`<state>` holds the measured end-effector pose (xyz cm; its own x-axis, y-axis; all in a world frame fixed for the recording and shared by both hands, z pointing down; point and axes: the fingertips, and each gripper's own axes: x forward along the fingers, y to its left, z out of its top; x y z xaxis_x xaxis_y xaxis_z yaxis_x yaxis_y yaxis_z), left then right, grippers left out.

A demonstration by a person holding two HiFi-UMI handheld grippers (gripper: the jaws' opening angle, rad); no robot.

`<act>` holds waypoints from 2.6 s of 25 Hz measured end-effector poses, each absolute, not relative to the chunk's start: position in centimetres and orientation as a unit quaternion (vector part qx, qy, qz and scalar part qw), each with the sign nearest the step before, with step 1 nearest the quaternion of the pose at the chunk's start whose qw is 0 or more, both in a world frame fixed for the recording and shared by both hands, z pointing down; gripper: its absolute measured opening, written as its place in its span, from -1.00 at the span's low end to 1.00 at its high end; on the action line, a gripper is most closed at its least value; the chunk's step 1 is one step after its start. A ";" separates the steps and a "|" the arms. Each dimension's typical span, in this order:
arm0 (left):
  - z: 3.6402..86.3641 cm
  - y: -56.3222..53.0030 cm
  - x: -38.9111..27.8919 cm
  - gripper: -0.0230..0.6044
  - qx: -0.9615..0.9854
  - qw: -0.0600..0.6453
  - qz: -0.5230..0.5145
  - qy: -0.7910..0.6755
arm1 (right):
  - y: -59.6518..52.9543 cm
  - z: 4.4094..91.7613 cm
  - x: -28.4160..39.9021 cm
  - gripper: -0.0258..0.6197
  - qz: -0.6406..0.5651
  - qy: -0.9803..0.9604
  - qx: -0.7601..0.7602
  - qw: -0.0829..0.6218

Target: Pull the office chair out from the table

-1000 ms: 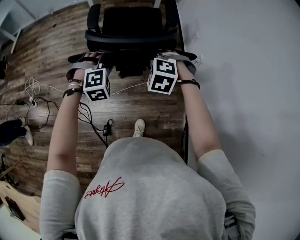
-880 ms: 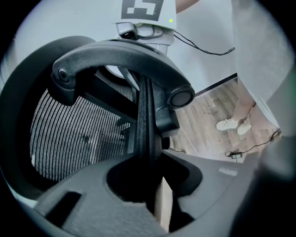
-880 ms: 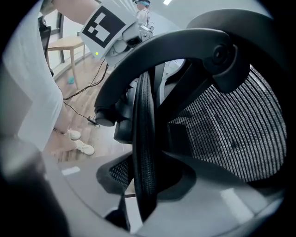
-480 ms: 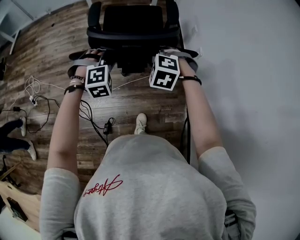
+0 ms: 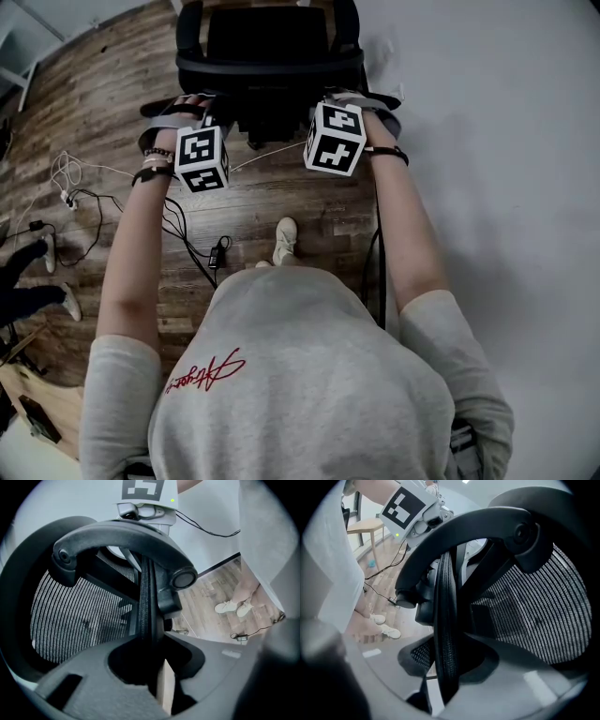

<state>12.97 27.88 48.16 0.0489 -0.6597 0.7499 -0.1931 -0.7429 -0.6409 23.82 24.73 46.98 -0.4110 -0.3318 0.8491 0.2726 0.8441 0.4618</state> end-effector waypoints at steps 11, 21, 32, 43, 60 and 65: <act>47.3 31.6 14.9 -0.64 -0.703 0.195 -0.614 0.302 | 28.6 46.3 25.7 -0.55 -0.283 -0.790 0.031 0.543; 47.4 31.5 14.9 -0.64 -0.701 0.197 -0.616 0.301 | 28.7 46.3 25.8 -0.55 -0.276 -0.791 0.028 0.545; 47.4 31.8 15.1 -0.64 -0.704 0.192 -0.615 0.299 | 28.9 46.3 25.9 -0.55 -0.276 -0.791 0.027 0.546; 47.5 31.8 15.1 -0.63 -0.703 0.192 -0.616 0.300 | 28.9 46.3 26.0 -0.55 -0.280 -0.790 0.028 0.545; 47.5 32.1 15.3 -0.52 -0.702 0.200 -0.617 0.294 | 28.9 46.3 26.0 -0.50 -0.323 -0.781 0.037 0.533; 48.1 33.0 15.6 -0.28 -0.715 0.168 -0.625 0.266 | 29.6 46.2 26.1 -0.33 -0.292 -0.787 0.015 0.543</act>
